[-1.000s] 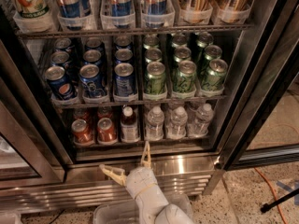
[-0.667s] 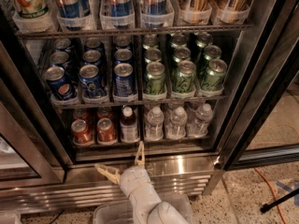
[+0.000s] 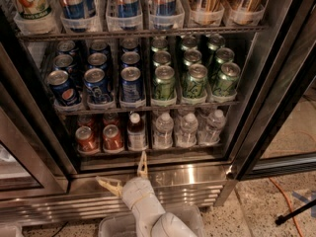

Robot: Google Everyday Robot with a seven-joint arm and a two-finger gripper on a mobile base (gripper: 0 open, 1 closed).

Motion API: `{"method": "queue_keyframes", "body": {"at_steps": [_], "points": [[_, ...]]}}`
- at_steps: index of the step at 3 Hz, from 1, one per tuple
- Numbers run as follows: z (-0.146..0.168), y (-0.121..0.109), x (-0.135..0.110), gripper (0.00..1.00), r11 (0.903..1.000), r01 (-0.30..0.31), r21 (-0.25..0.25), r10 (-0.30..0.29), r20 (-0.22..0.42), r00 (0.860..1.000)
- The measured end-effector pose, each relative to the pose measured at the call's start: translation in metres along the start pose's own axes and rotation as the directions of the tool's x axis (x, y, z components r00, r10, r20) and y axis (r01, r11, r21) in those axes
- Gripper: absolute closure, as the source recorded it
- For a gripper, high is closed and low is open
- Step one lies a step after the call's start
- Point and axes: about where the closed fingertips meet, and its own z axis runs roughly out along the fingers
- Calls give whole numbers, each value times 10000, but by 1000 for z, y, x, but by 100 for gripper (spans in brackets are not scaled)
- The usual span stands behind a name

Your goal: Pick coke can from bottom shelf of fridge

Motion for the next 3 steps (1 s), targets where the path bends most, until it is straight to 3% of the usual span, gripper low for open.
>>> {"method": "queue_keyframes", "body": {"at_steps": [2, 3], "points": [[0, 0, 0, 40, 10000, 0, 0, 0, 0, 10000], [0, 0, 0, 39, 10000, 0, 0, 0, 0, 10000]]}}
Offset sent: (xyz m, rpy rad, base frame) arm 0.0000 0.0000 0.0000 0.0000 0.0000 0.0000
